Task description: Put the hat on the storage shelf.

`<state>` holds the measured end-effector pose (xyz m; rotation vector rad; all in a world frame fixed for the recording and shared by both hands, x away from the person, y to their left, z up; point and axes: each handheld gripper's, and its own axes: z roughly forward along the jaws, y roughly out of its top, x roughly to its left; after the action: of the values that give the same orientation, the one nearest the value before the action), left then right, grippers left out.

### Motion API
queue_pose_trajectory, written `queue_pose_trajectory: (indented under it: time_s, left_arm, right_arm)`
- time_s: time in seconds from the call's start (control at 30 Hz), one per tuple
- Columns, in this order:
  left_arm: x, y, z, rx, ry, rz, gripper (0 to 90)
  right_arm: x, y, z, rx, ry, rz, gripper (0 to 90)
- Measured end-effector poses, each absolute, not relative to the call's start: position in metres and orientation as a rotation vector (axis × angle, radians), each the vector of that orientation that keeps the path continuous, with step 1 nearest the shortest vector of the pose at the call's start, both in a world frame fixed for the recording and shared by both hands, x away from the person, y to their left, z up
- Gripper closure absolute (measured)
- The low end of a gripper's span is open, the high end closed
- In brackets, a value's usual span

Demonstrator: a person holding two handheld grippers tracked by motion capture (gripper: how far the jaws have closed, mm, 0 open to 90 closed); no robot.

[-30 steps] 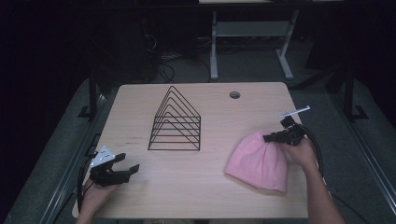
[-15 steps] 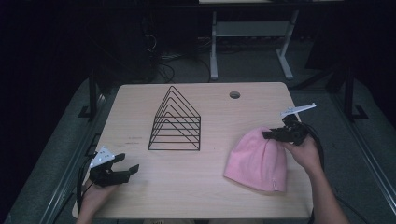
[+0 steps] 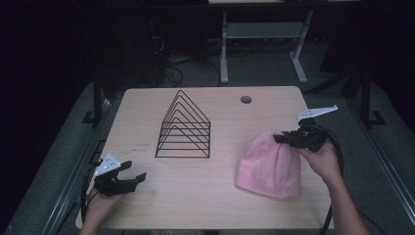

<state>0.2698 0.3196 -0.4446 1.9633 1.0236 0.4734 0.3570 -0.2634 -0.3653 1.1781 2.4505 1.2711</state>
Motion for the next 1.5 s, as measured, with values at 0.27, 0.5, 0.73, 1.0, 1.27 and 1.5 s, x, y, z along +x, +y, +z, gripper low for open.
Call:
queue_pose_trajectory:
  time_s: [0.27,0.5,0.73,1.0,1.27,1.5]
  left_arm:
    - [0.269,0.32,-0.444,1.955,1.021,0.484,23.0]
    - [0.269,0.319,-0.444,1.969,1.012,0.482,23.1]
    - [0.269,0.317,-0.446,1.96,1.015,0.467,23.3]
    - [0.269,0.318,-0.444,1.945,1.004,0.436,23.8]
    - [0.267,0.319,-0.438,1.899,0.997,0.409,23.9]
    - [0.268,0.318,-0.437,1.906,0.992,0.405,23.9]
  right_arm:
    - [0.344,-0.265,-0.351,1.135,2.417,1.353,77.2]
    - [0.334,-0.261,-0.331,1.065,2.392,1.387,77.4]
    - [0.329,-0.253,-0.312,0.998,2.375,1.41,77.4]
    - [0.33,-0.245,-0.298,0.941,2.352,1.46,77.4]
    - [0.332,-0.238,-0.286,0.899,2.349,1.471,77.5]
    - [0.335,-0.235,-0.278,0.872,2.344,1.497,77.4]
